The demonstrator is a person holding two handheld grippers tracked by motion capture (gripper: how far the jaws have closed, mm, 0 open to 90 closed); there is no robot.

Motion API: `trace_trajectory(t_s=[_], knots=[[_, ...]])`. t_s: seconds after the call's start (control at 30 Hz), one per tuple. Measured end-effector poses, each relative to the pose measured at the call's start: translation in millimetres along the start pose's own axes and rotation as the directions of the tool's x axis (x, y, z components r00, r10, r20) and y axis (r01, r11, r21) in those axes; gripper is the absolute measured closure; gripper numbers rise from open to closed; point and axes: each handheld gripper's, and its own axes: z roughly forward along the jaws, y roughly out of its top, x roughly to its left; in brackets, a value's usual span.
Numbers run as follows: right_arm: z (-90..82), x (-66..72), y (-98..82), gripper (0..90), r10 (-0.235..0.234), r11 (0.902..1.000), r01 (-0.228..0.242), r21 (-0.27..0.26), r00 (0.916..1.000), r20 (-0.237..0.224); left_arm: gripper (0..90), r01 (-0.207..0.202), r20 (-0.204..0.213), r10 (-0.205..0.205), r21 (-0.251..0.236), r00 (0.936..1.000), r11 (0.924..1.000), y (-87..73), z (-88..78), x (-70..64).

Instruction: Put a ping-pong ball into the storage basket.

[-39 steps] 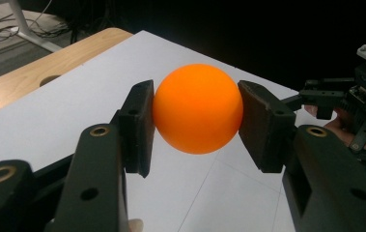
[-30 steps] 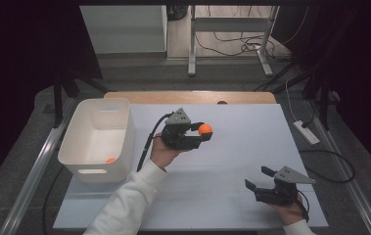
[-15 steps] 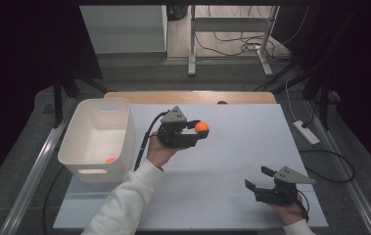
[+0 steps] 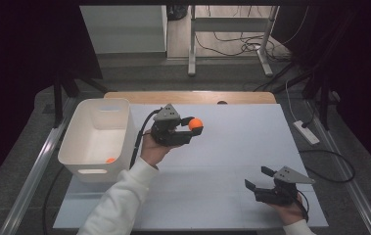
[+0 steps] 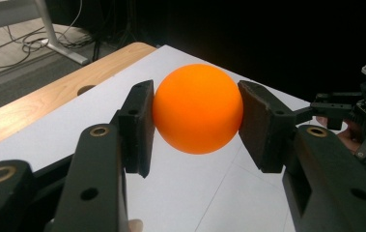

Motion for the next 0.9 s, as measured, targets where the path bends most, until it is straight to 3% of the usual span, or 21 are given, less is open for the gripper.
trace_trajectory(t_s=[0.9], knots=[[-0.5,0.2,0.0,16.4,-0.002,1.0,0.002,0.002,1.0,0.006,50.5,0.024,-0.061,-0.025,-0.027,0.9978,0.9994,-5.1,-30.1,13.4]])
